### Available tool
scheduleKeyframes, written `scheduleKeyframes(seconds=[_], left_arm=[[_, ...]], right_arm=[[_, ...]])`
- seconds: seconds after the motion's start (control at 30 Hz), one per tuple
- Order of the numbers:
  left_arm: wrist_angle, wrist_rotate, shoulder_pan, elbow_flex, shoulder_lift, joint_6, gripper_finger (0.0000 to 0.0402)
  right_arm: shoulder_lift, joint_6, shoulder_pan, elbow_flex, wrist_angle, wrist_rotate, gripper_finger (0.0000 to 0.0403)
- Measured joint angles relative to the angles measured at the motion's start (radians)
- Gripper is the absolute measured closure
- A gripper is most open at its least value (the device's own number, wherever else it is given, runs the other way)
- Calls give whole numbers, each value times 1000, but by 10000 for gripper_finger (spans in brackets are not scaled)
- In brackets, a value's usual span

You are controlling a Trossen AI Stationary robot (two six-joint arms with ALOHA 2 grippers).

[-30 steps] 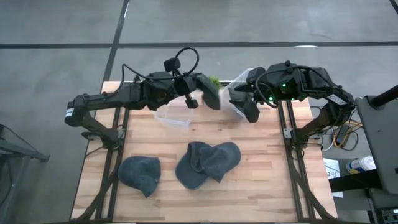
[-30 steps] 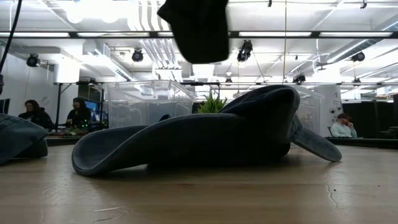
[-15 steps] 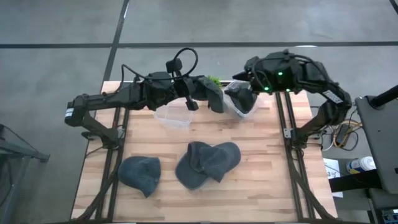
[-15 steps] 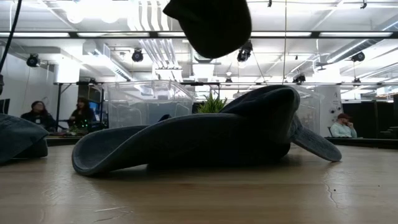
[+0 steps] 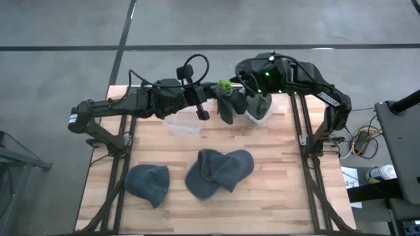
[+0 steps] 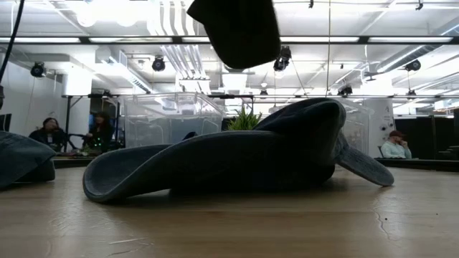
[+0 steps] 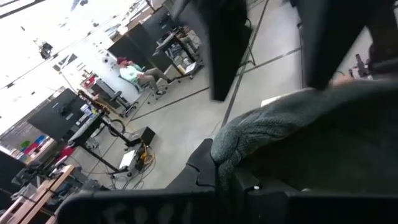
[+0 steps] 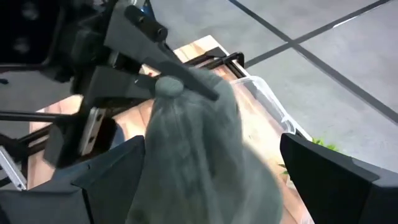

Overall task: Pick & Place hat
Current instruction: Put the green cap in the right transparent bin

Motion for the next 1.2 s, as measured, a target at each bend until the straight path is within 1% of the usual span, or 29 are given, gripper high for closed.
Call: scheduleKeyframes(seconds=[0.1, 0.2, 0.37, 0.47, 0.53, 0.63, 0.7, 0.8, 0.83, 0.9, 1.0, 1.1, 1.2], left_arm=[[0, 0, -3, 0, 0, 0, 402], [-1, -1, -7, 0, 0, 0, 401], [-4, -1, -20, 0, 0, 0, 401], [-4, 10, -26, 0, -1, -1, 401], [-5, 15, -29, 0, -1, -1, 401], [-5, 15, -29, 0, -1, -1, 401], [-6, 14, -29, -1, -1, 2, 401], [-5, 13, -29, -1, -1, 1, 401], [-5, 13, -29, -1, -1, 0, 401], [-5, 13, -29, -1, -1, -1, 401], [-3, 13, -28, -1, -1, -11, 398], [5, 6, -28, -1, -1, -33, 379], [10, 6, -28, 0, -7, -36, 352]], right_arm=[[27, -18, -2, 13, -9, 0, 34], [54, -28, -2, 16, -57, 7, 34], [79, -7, -7, 16, -83, 8, 35], [81, -8, -9, 16, -78, 9, 52], [82, -14, -11, 16, -78, 10, 81], [82, -34, -11, 17, -74, 30, 155], [81, -36, -11, 18, -70, 35, 225], [81, -33, -10, 18, -71, 49, 349], [81, -33, -10, 18, -71, 49, 369], [80, -25, -10, 18, -71, 50, 385], [77, -24, -10, 18, -73, 54, 391], [70, -22, -11, 17, -84, 68, 392], [59, -23, -15, 17, -107, 107, 393]])
